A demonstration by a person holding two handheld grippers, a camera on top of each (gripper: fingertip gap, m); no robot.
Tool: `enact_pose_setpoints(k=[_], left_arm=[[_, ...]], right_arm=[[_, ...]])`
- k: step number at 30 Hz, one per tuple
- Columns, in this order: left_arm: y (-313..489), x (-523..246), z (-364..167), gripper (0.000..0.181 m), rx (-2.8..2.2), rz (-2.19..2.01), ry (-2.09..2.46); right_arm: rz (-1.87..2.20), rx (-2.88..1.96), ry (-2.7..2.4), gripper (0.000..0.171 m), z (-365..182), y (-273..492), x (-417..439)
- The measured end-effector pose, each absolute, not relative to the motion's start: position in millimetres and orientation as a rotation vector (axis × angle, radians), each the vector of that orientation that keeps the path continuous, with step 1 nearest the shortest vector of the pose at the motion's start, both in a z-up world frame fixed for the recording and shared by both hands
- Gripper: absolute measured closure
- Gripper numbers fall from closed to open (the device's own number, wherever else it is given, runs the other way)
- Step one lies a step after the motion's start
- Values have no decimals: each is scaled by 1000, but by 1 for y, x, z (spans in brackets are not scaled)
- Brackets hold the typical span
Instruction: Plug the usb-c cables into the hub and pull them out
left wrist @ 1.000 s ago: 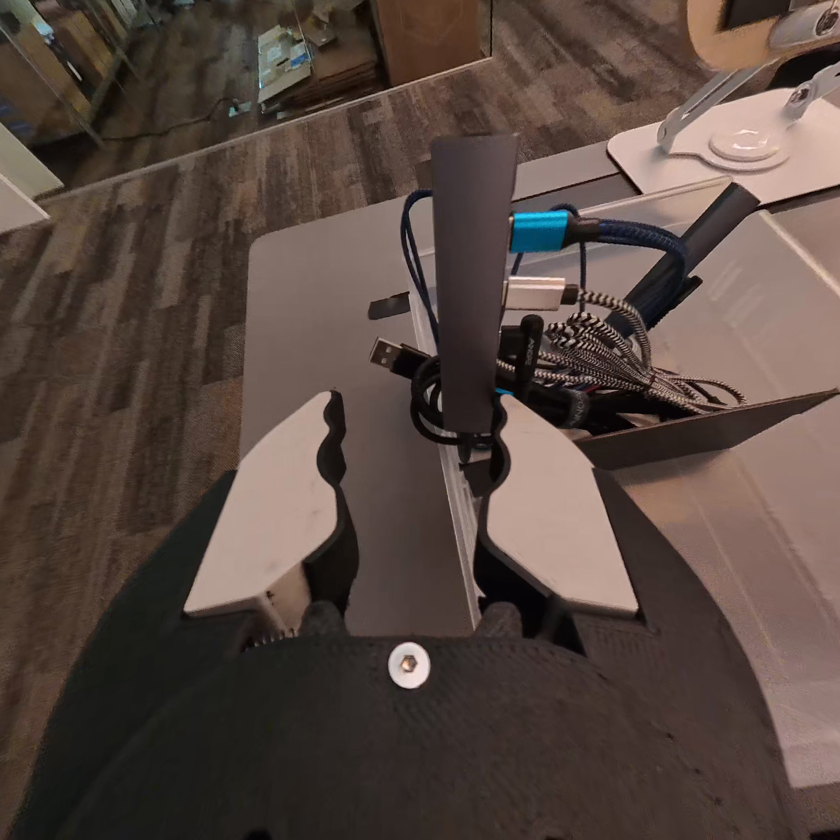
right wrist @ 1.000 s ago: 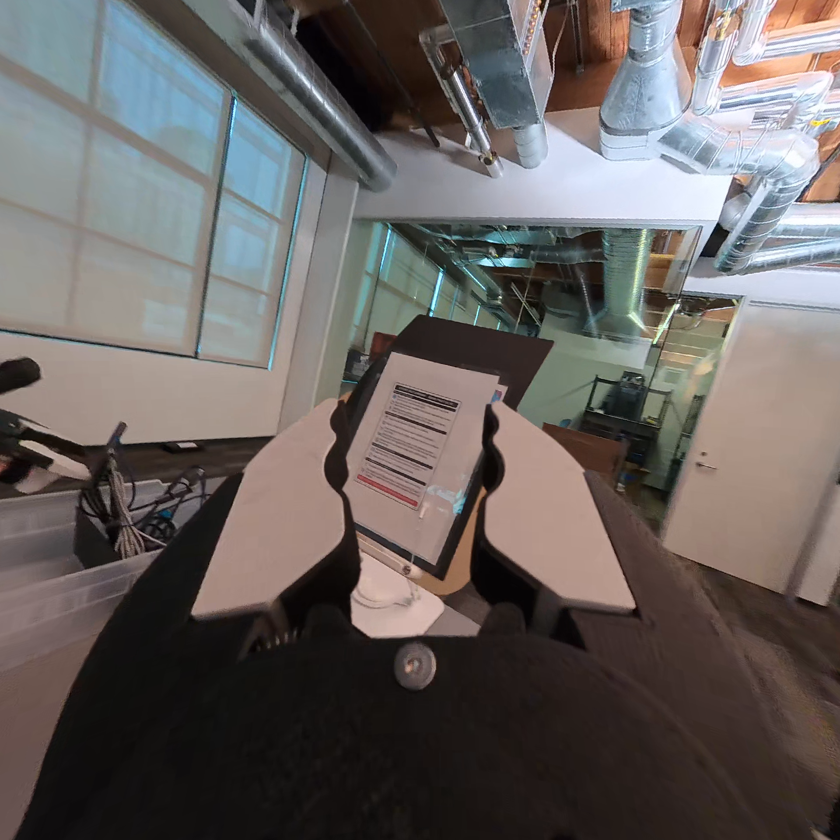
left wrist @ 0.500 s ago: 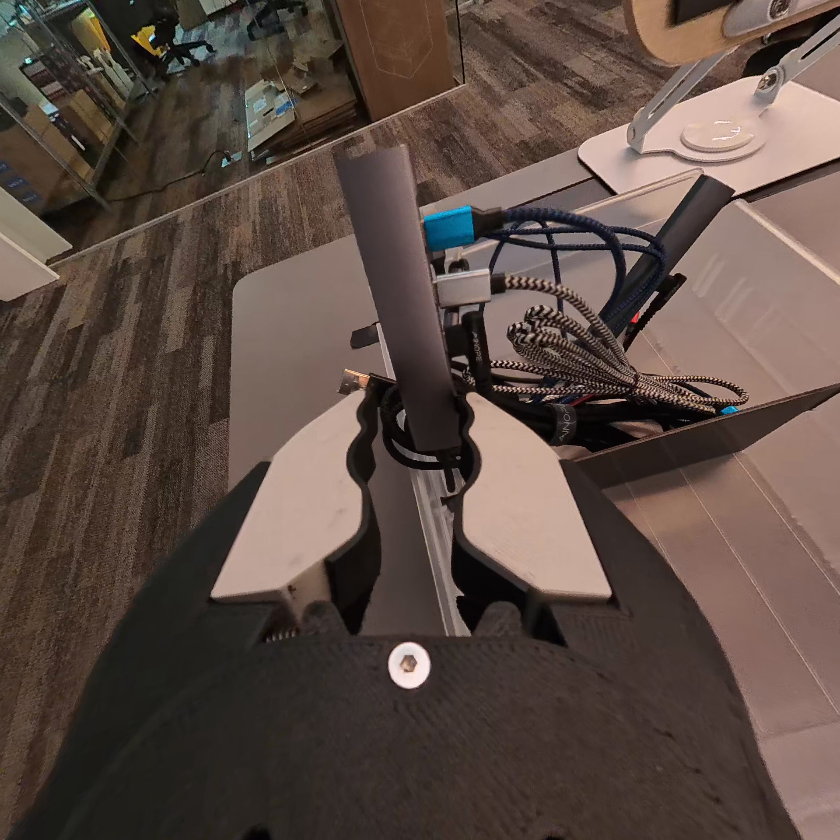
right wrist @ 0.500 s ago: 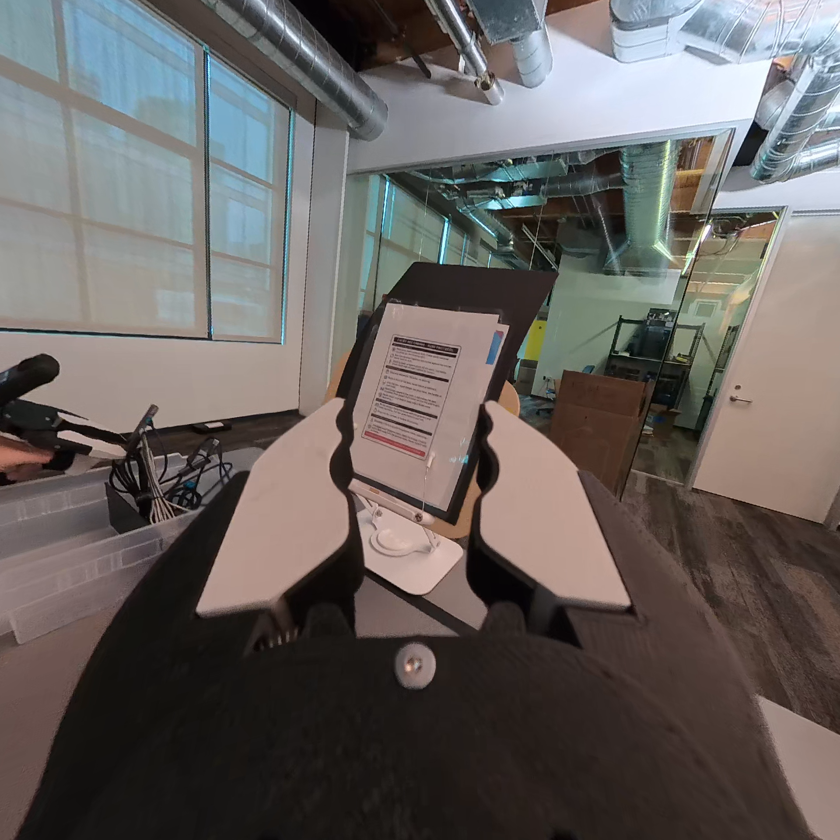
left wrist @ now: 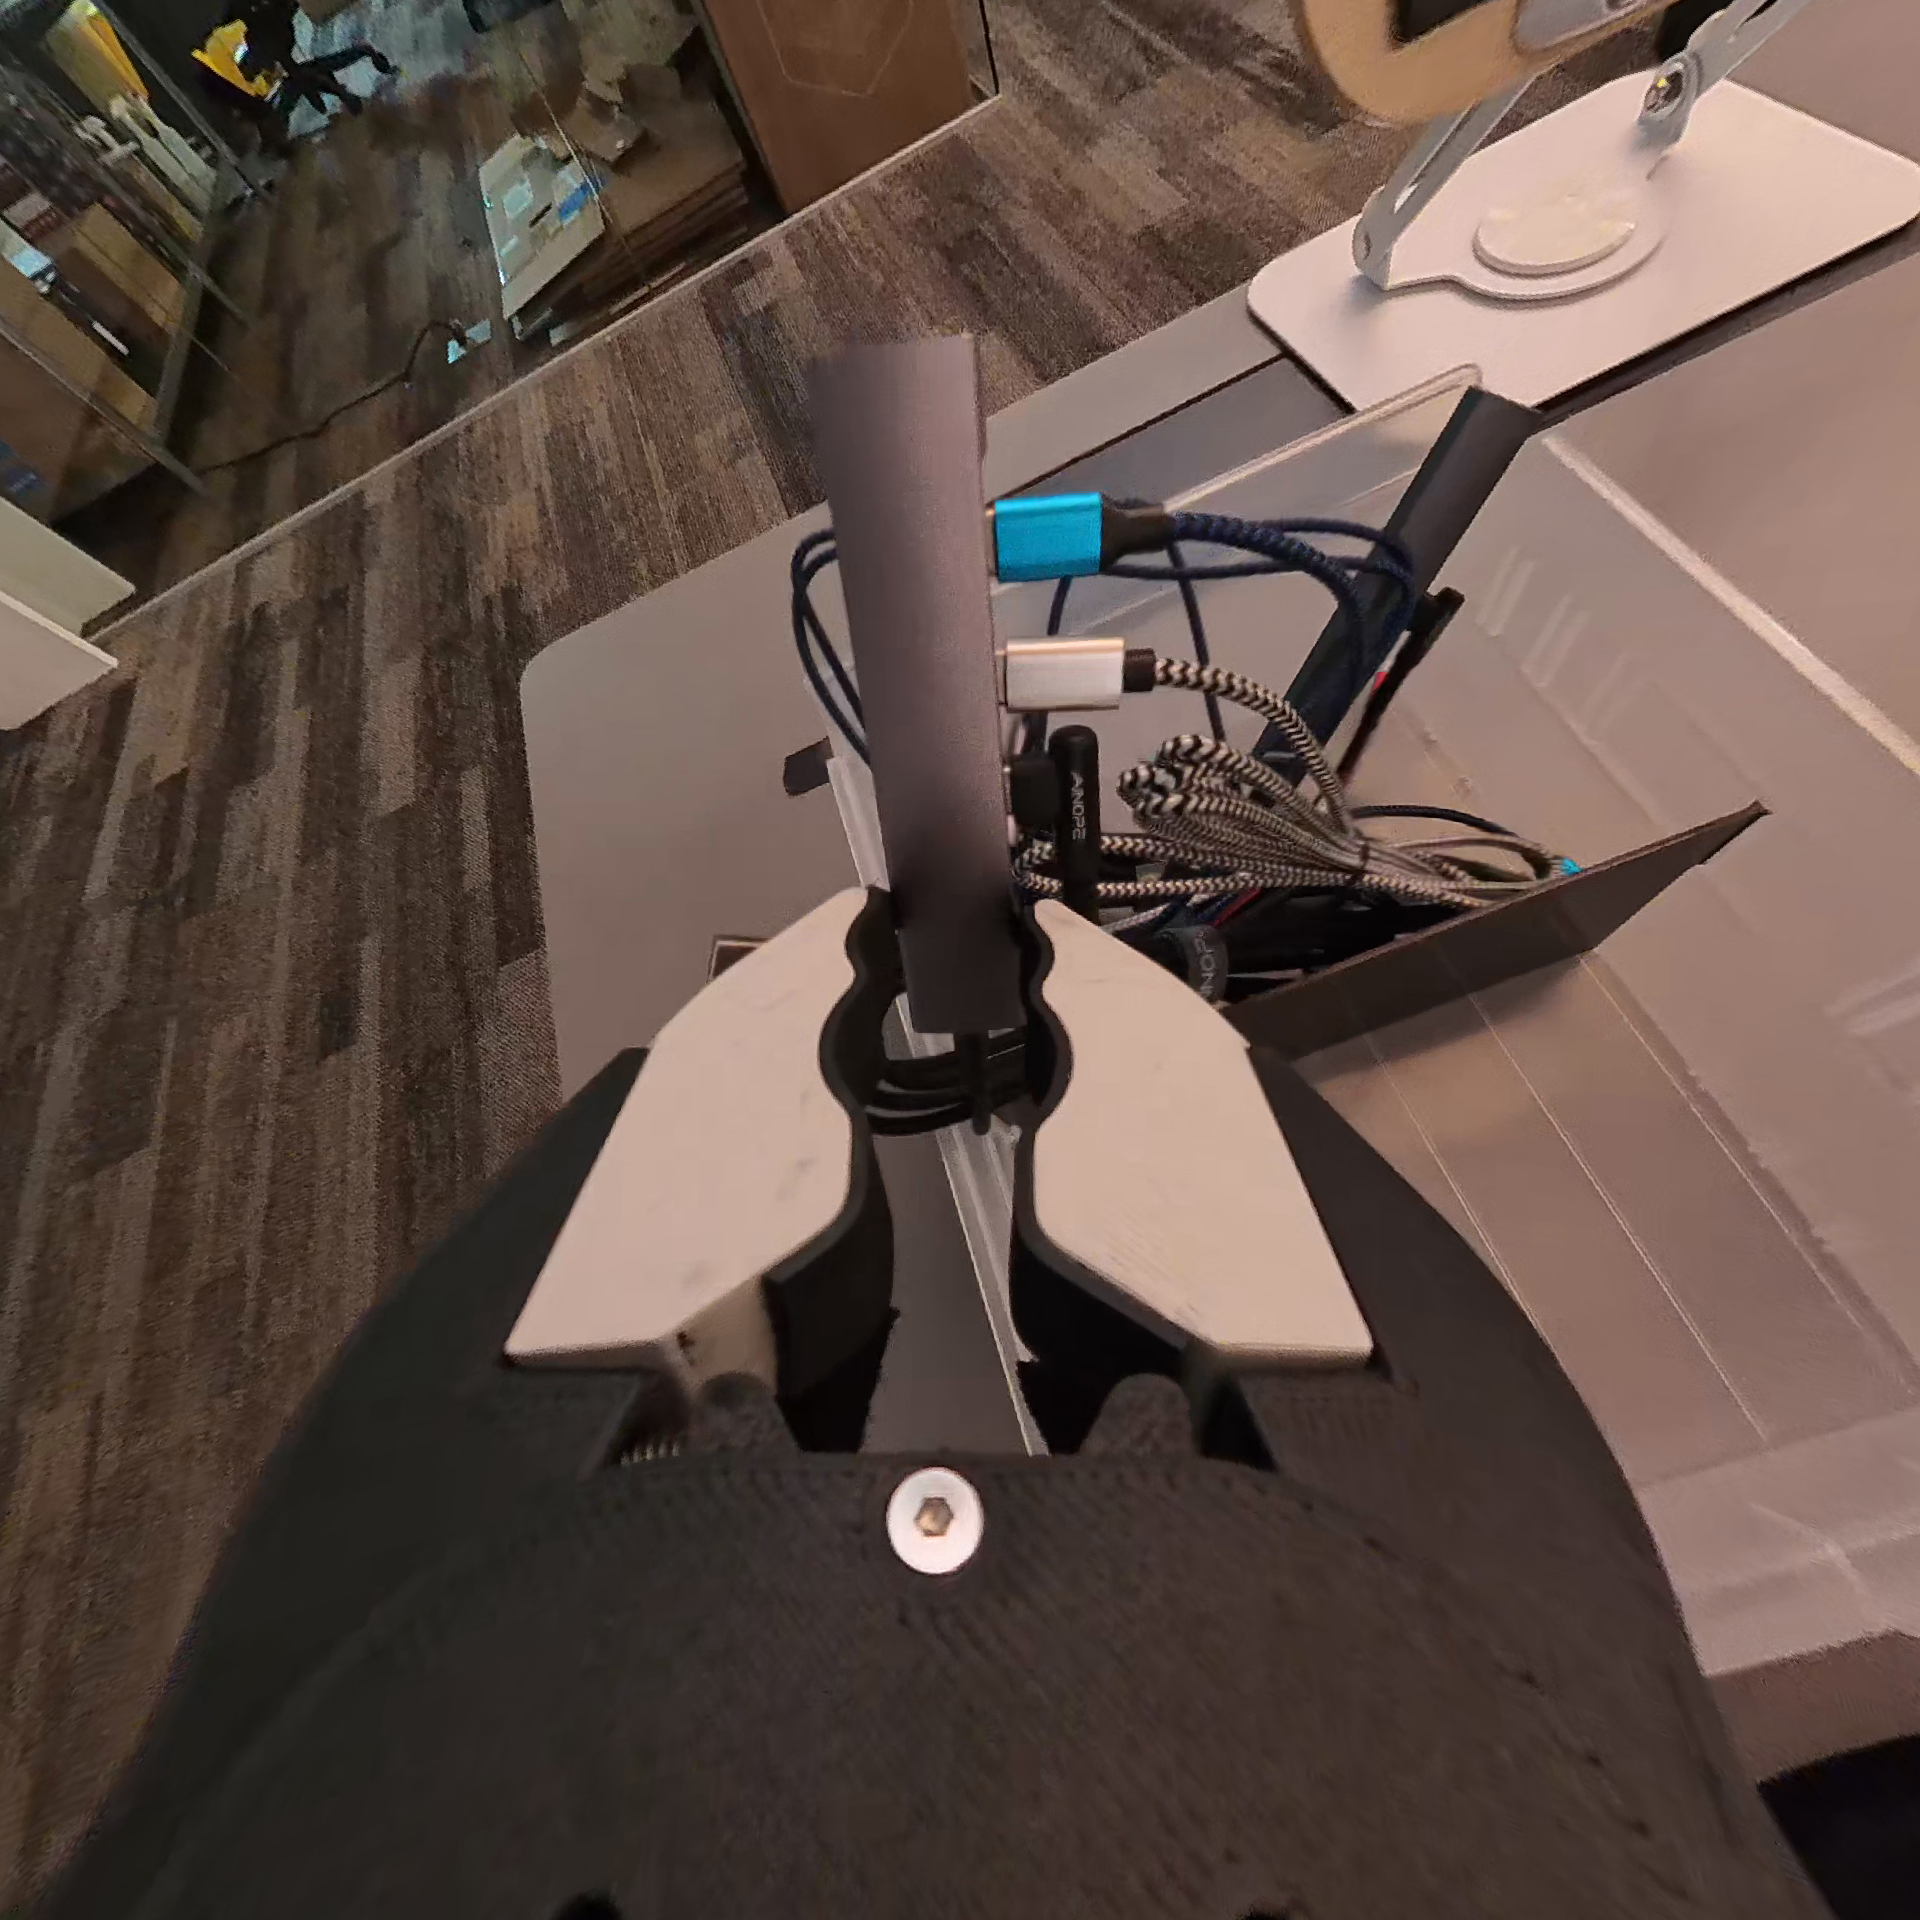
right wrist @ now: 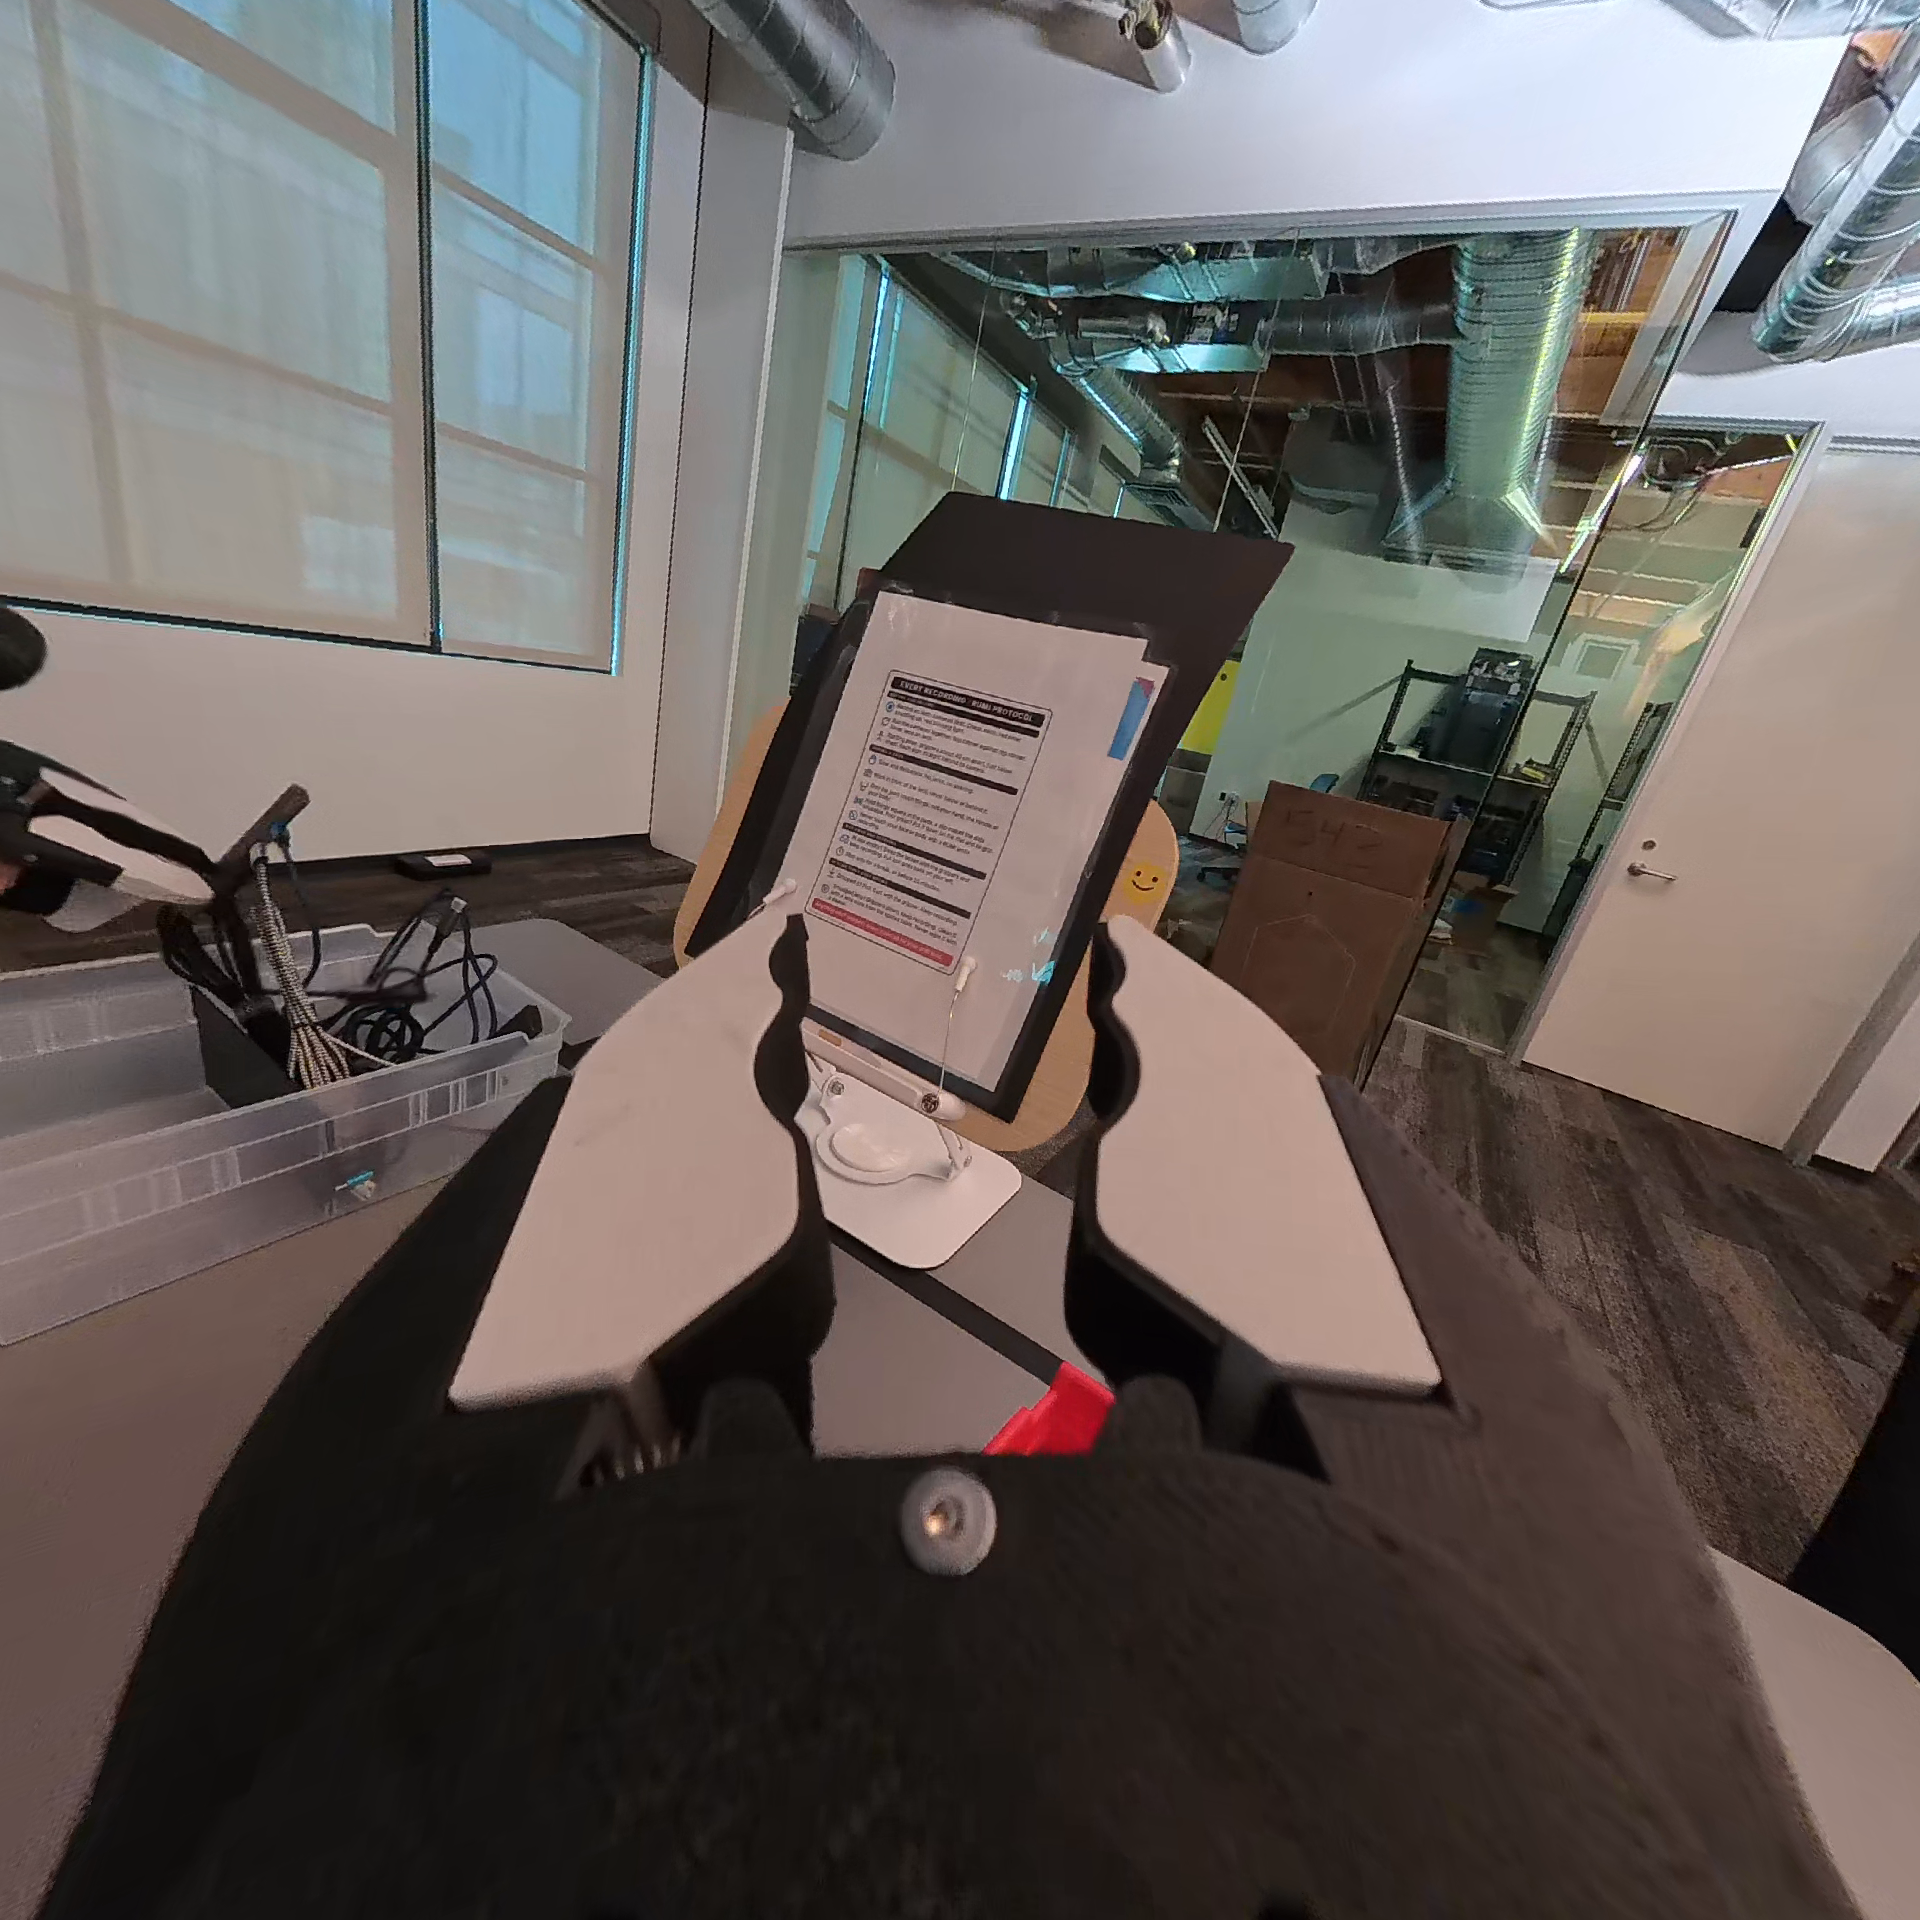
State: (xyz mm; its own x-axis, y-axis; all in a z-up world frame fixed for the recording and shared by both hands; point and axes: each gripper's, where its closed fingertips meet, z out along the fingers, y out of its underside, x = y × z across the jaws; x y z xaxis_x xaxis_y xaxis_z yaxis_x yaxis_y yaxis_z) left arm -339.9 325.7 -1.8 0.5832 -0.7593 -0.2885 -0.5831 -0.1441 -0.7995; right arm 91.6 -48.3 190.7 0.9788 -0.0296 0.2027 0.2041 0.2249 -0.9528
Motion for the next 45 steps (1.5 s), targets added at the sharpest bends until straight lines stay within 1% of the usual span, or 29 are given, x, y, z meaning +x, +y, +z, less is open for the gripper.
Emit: enact_pose_setpoints(k=[6,7,13,18,22,24,27,29,31,33,38,39,40,41,45], left_arm=[[308,-339,-1,159,-1888,-303,1117],[306,-340,1,156,-1887,-341,1105],[305,-329,13,120,-1754,-659,1042],[311,-318,12,113,-1734,-788,1017],[314,-313,2,111,-1787,-856,1017],[313,-313,-6,116,-1829,-882,1033],[307,-313,-8,146,-1864,-941,1048],[294,-312,-4,149,-1834,-1016,1091],[281,-313,-3,159,-1815,-1085,1142],[270,-311,-3,160,-1793,-1152,1192],[258,-303,-15,146,-1805,-1056,1339],[258,-302,-18,150,-1794,-1008,1371],[258,-301,-18,166,-1765,-958,1392],[258,-300,-16,171,-1724,-939,1408],[256,-296,6,173,-1664,-1007,1365]], right_arm=[[-192,-1360,-162,119,187,-46,92],[-194,-1367,-165,119,185,-45,92],[-217,-1416,-189,119,176,-38,92],[-237,-1447,-218,119,169,-34,88],[-245,-1452,-232,119,167,-32,86],[-239,-1455,-232,119,166,-31,86],[-228,-1461,-232,119,164,-30,87],[-228,-1466,-230,119,163,-30,88],[-227,-1467,-230,119,163,-29,88],[-226,-1468,-232,119,162,-29,88],[-224,-1480,-240,120,159,-28,86],[-226,-1484,-242,120,159,-28,86],[-229,-1486,-243,120,158,-28,86],[-230,-1488,-244,120,158,-28,86],[-233,-1493,-247,120,156,-27,86]])
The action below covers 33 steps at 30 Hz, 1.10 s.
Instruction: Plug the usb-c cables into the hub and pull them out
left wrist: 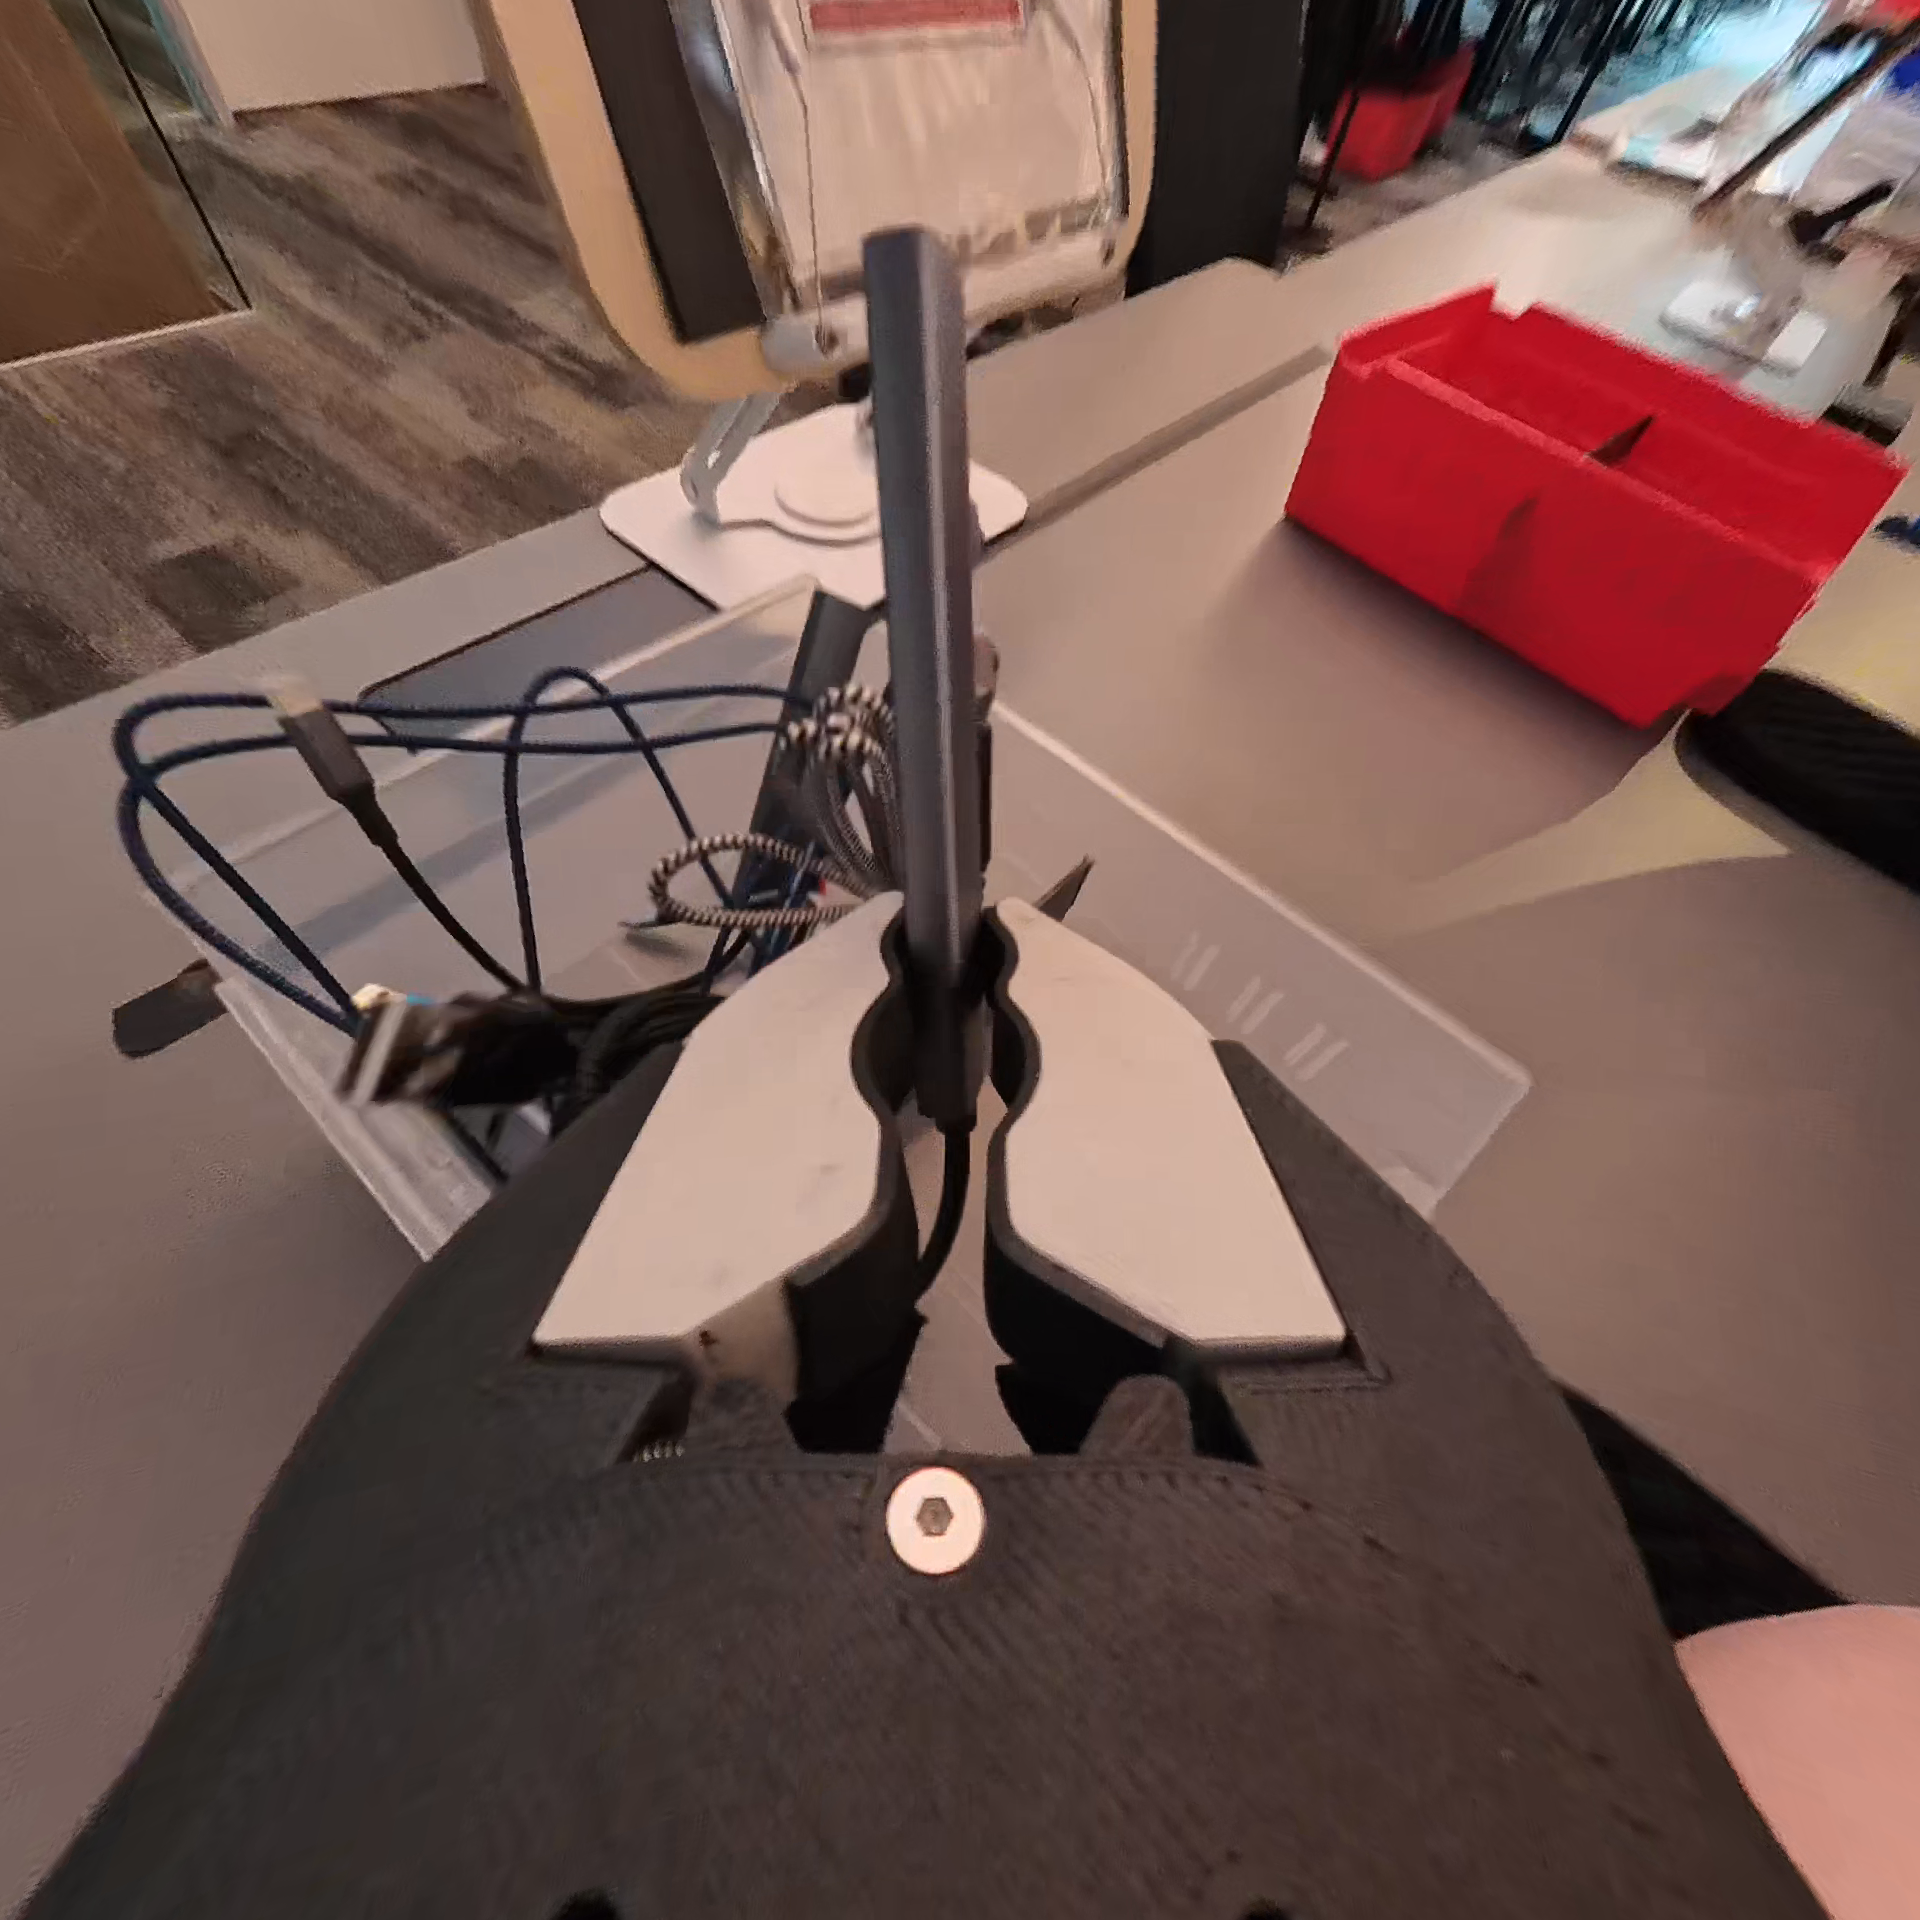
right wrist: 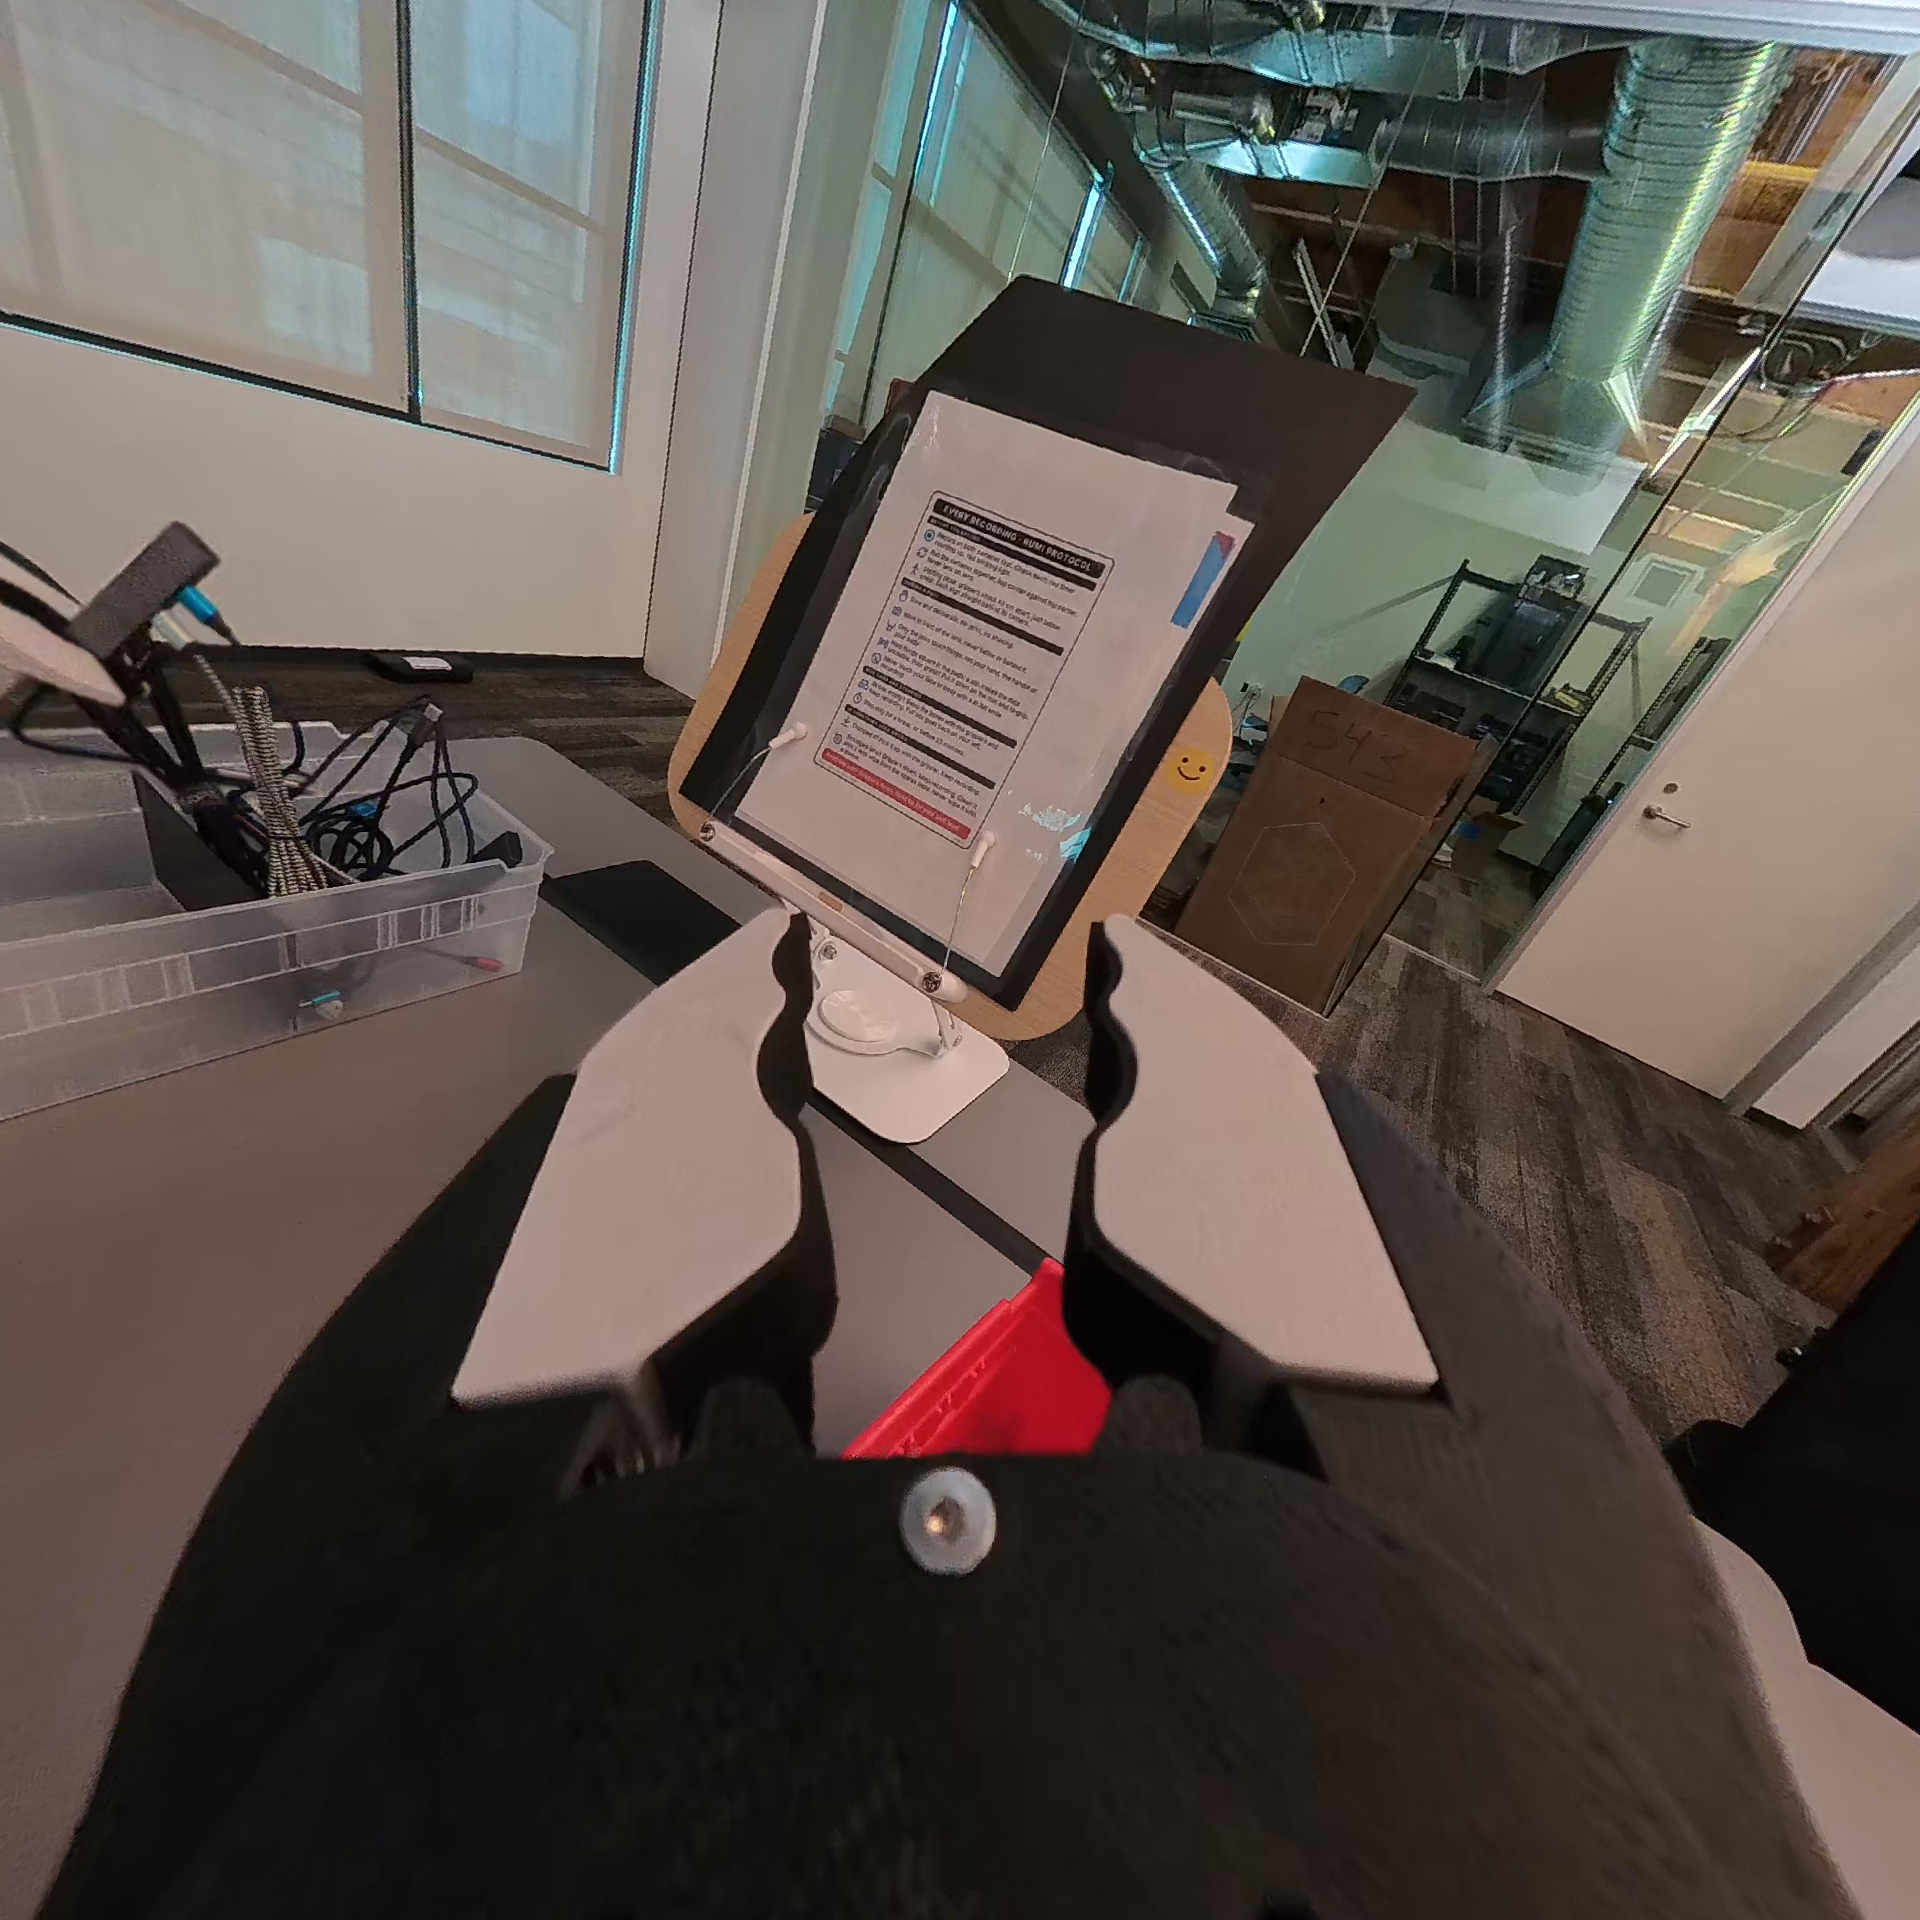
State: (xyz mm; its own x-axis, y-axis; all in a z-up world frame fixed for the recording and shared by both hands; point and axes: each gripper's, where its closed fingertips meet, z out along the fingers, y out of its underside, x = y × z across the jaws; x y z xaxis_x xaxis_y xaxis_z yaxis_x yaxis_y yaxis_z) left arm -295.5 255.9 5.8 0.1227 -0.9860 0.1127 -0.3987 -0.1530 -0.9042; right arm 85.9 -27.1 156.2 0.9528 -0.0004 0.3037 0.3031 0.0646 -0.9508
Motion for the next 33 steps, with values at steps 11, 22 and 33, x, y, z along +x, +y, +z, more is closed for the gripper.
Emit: enact_pose_setpoints(k=[11,22,33], left_arm=[[246,-293,84,173,-1483,-1141,1165],[172,-242,163,174,-1312,-1228,1167],[70,-163,182,174,-1143,-1671,1328]], right_arm=[[-241,-1506,-248,121,153,-24,86],[-251,-1536,-281,121,145,-15,78],[-130,-1579,-438,120,122,15,24]])
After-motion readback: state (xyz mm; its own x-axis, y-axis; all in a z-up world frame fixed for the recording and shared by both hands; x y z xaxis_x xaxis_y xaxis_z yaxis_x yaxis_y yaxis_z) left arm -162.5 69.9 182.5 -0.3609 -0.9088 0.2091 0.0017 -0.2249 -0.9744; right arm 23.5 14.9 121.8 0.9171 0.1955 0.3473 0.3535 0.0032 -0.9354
